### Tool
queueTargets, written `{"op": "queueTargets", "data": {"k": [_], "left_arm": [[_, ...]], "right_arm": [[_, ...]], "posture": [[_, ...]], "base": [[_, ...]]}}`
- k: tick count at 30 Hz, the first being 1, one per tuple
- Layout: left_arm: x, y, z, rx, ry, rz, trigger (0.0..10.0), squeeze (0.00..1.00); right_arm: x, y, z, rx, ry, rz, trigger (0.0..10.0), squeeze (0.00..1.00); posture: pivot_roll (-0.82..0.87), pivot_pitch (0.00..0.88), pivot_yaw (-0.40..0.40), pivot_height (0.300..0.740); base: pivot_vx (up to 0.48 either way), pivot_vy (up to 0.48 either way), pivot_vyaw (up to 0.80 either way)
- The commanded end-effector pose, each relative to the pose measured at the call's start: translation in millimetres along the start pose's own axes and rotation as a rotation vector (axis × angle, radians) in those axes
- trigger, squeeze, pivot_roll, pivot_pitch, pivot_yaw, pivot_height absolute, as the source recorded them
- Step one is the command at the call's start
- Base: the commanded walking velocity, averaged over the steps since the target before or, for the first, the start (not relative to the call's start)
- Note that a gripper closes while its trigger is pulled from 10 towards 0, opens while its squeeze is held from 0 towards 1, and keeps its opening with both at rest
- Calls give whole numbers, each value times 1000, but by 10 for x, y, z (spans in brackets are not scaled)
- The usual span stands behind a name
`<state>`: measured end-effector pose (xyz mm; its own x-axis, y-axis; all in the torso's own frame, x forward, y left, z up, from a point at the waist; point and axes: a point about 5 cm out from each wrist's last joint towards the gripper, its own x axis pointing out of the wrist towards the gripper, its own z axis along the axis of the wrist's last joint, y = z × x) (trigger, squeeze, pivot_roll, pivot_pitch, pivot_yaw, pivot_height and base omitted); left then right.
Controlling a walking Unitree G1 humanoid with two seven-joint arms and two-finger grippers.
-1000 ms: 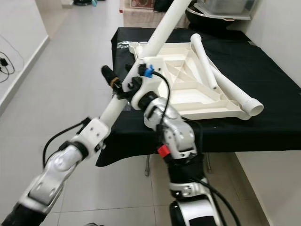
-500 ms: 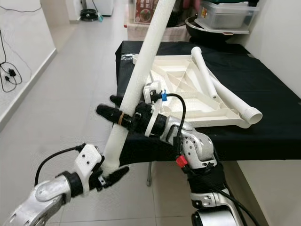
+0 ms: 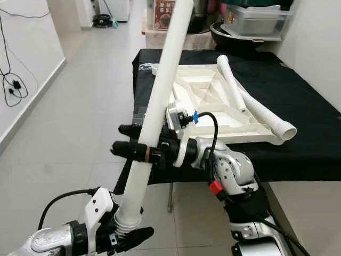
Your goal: Building children table
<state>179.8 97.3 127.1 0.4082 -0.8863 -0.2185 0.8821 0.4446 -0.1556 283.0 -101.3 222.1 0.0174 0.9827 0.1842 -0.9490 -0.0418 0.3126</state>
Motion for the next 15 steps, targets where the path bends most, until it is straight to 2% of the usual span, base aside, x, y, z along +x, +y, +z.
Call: {"op": "queueTargets", "data": {"k": [1,6,11,15], "left_arm": [[-21,-24,16,4,5,-11,10000,0],[-23,-17,-15,16,27,-21,10000,0],[-1,17,-5,45,24,-11,10000,0],[29,-15,-3,30,19,-28,10000,0]], "right_arm": [[38,58,-17,15,13,54,10000,0],[47,108,-58,15,50,96,10000,0],[79,110,-25,9,41,104,10000,0],[96,81,14,8,19,86,10000,0]], "posture": [[63,78,-33,740],[57,80,-35,740],[54,81,-31,740],[51,79,-33,740]], "base": [[0,0,0],[0,0,0],[0,0,0],[0,0,0]]}}
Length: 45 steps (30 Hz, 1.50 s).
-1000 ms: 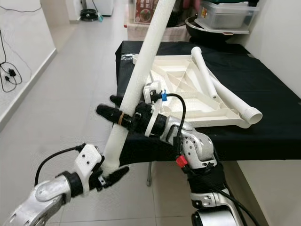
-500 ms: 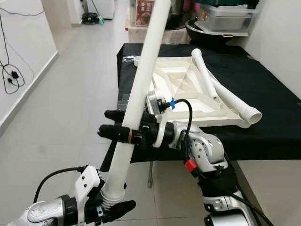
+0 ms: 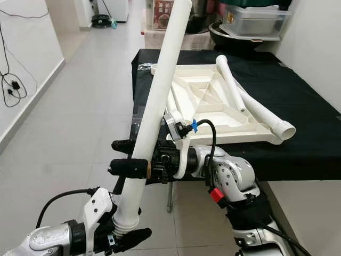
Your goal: Building children table
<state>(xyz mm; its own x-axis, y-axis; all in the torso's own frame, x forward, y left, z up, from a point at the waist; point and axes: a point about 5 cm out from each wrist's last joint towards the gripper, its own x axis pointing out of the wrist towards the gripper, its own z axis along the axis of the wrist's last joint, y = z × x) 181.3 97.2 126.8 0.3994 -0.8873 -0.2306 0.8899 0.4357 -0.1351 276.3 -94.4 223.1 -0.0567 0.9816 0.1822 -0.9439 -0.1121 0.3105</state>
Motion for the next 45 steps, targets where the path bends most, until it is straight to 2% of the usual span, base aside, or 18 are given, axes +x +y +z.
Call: {"op": "queueTargets", "data": {"k": [1,27,28,29,30,36,45], "left_arm": [[23,-37,-3,13,6,-25,10000,0],[30,35,5,28,8,-11,10000,0],[31,33,8,24,8,-15,10000,0],[31,33,8,24,8,-15,10000,0],[24,33,4,47,15,-17,10000,0],[-10,127,20,44,16,20,10000,0],[-10,80,-20,51,44,-18,10000,0]], "right_arm": [[29,14,39,-3,-7,17,10000,0],[49,55,36,2,12,40,10000,0],[56,51,33,-6,25,36,2588,0],[56,51,33,-6,25,36,2588,0],[62,49,30,-8,27,34,0,0],[55,49,23,-7,26,32,0,0],[67,57,6,-3,29,34,0,0]], "posture": [[51,80,-31,740],[42,101,-32,740],[43,107,-33,740],[43,107,-33,740],[40,106,-31,740],[44,113,-33,740],[42,113,-28,740]], "base": [[0,0,0],[0,0,0],[0,0,0],[0,0,0],[0,0,0],[0,0,0],[0,0,0]]}}
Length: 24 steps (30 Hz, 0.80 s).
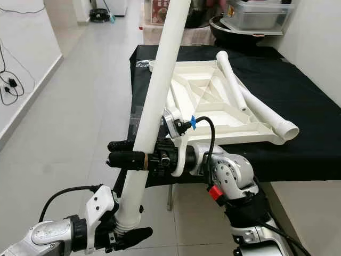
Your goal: Building children table
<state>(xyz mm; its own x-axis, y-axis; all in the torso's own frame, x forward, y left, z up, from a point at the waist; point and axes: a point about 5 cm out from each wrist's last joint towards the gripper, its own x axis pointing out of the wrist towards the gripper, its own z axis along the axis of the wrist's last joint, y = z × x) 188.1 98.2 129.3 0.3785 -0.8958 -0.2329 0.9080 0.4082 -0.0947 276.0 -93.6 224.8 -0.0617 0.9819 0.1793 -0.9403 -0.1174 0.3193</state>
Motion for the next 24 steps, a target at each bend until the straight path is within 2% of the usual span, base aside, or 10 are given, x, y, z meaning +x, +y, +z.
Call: {"op": "queueTargets", "data": {"k": [1,3,4,11,12,16,19,22,24], "left_arm": [[-17,20,-59,-15,47,-1,10000,0],[-17,20,-59,-15,47,-1,10000,0],[-14,43,-59,-23,45,16,10000,1000],[-30,131,-102,23,96,55,10000,1000],[-46,143,-122,21,108,44,10000,27],[-64,162,-128,18,109,55,10000,0],[-123,196,-148,57,134,64,10000,0],[-184,248,-167,52,139,100,10000,0],[-200,263,-179,43,141,110,10000,0]], "right_arm": [[56,49,-7,-12,22,30,0,0],[56,49,-7,-12,22,30,0,0],[54,48,-8,-13,22,29,0,0],[44,44,17,-20,18,29,0,0],[39,40,23,-22,17,29,0,0],[25,31,42,-32,15,23,0,0],[-63,-50,98,-78,37,-46,0,0],[-252,-192,211,-138,39,-174,0,0],[-315,-225,250,-156,35,-210,0,0]], "posture": [[44,111,-29,740],[44,111,-29,740],[43,112,-28,740],[44,121,-30,740],[46,106,-30,740],[49,107,-29,740],[48,110,-28,740],[53,107,-33,740],[53,107,-33,740]], "base": [[0,0,0],[0,0,0],[0,0,0],[0,0,0],[0,0,0],[0,0,0],[0,0,0],[0,0,0],[0,0,0]]}}
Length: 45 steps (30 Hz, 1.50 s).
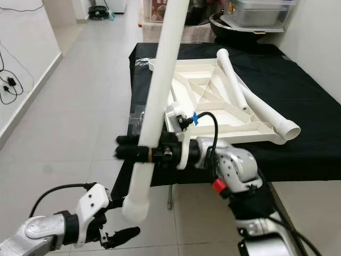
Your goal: Building children table
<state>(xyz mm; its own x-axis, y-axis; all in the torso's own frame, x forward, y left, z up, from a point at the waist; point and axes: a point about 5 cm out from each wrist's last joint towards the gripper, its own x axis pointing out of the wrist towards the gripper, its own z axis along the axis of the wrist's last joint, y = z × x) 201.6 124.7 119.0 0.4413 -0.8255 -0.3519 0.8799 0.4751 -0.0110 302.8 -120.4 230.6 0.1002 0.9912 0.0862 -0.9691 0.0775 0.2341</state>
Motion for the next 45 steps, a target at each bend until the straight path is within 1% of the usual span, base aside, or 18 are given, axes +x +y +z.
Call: {"op": "queueTargets", "data": {"k": [1,5,7,9,11,12,13,14,15,18,21,22,27,32,40,42,43,45], "left_arm": [[-29,22,-62,-15,22,14,10000,0],[-62,77,-81,-28,-13,107,10000,0],[-62,77,-81,-28,-13,107,10000,0],[-17,110,-26,-33,-71,222,10000,0],[-17,110,-26,-33,-71,222,10000,0],[14,113,11,-31,-101,263,10000,0],[14,113,11,-31,-101,263,10000,0],[84,72,46,-44,-136,277,10000,0],[84,72,46,-44,-136,277,10000,0],[315,-130,139,-65,-214,291,10000,0],[347,-146,161,-41,-220,329,10000,0],[373,-172,197,-18,-242,359,10000,0],[375,-179,201,-9,-242,368,10000,0],[342,-201,211,-32,-245,382,10000,0],[313,-286,217,-51,-247,392,10000,0],[282,-334,223,-52,-244,397,10000,0],[282,-334,223,-52,-244,397,10000,0],[253,-366,225,-59,-242,399,10000,0]], "right_arm": [[-43,-38,61,-39,-12,-29,0,0],[-267,-151,241,-122,-38,-175,0,0],[-267,-151,241,-122,-38,-175,0,0],[-353,-245,458,-233,-99,-366,0,0],[-353,-245,458,-233,-99,-366,0,0],[-374,-313,542,-247,-125,-465,0,0],[-374,-313,542,-247,-125,-465,0,0],[-385,-401,619,-277,-153,-572,0,0],[-385,-401,619,-277,-153,-572,0,0],[-342,-581,754,-365,-227,-763,0,0],[-346,-644,764,-347,-246,-819,0,0],[-345,-751,763,-345,-255,-877,0,0],[-297,-784,777,-348,-261,-850,0,0],[-303,-848,968,-433,-238,-917,0,0],[-386,-809,1127,-437,-167,-745,0,0],[-387,-760,1088,-434,-55,-589,0,0],[-387,-760,1088,-434,-55,-589,0,0],[-378,-728,957,-462,85,-460,0,0]], "posture": [[53,107,-33,740],[52,95,-34,740],[52,95,-34,740],[57,84,-35,740],[57,84,-35,740],[53,77,-37,740],[53,77,-37,740],[49,75,-33,740],[49,75,-33,740],[52,62,-36,740],[52,62,-36,740],[61,73,-42,740],[70,83,-47,740],[73,112,-53,740],[78,150,-62,740],[79,180,-65,740],[79,180,-65,740],[86,199,-63,740]], "base": [[0,0,0],[0,0,0],[0,0,0],[0,0,0],[0,0,0],[0,0,0],[0,0,0],[0,0,0],[0,0,0],[0,0,0],[0,0,0],[0,0,0],[0,0,0],[0,0,0],[0,0,0],[0,0,0],[0,0,0],[0,0,0]]}}
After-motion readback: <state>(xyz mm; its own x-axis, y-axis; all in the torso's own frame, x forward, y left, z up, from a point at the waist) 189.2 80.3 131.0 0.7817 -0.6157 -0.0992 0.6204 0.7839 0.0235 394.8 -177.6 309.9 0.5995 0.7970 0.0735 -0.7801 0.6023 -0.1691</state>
